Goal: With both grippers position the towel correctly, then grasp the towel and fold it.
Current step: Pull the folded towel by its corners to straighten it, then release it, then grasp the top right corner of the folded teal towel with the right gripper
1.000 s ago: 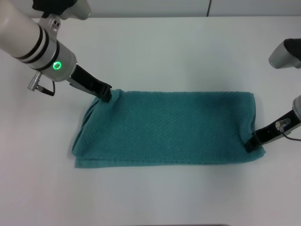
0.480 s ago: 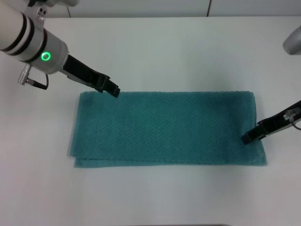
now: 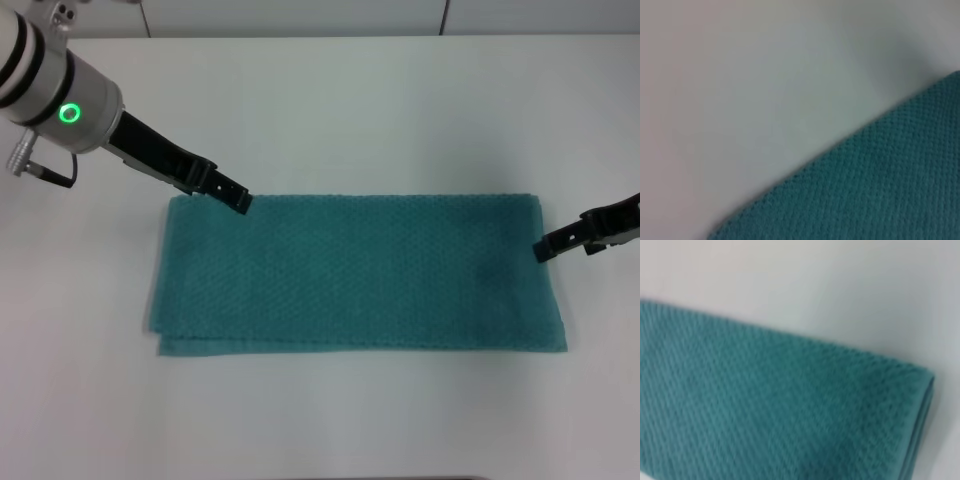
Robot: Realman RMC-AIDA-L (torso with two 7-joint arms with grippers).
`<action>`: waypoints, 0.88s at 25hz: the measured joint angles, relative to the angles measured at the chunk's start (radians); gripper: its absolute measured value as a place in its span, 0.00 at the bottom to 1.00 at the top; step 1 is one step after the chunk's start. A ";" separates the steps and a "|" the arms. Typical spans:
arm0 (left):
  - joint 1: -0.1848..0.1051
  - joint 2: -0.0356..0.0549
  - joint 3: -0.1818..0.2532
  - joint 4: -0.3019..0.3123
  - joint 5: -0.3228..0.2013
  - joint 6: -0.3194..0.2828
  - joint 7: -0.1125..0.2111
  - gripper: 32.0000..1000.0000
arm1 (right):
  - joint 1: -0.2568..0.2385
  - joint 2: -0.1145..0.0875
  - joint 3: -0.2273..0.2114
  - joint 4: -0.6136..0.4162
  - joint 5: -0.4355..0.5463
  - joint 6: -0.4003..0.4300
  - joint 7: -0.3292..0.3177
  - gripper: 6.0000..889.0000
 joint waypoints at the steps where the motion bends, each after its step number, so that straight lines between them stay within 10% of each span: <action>1: 0.004 0.0000 0.000 0.012 0.004 0.010 -0.004 0.78 | -0.002 0.000 0.012 0.000 -0.001 -0.004 0.000 0.88; 7: 0.021 -0.0061 0.005 0.058 0.043 0.061 -0.025 0.88 | -0.015 -0.001 0.024 0.009 -0.004 -0.033 0.011 0.97; 15: 0.041 -0.0076 0.006 0.102 0.111 0.101 -0.179 0.90 | -0.024 -0.008 0.025 0.009 -0.006 -0.046 0.031 0.97; 22: 0.046 -0.0117 0.028 0.103 0.127 0.096 -0.194 0.89 | -0.017 -0.011 0.019 0.054 -0.006 -0.102 0.051 0.97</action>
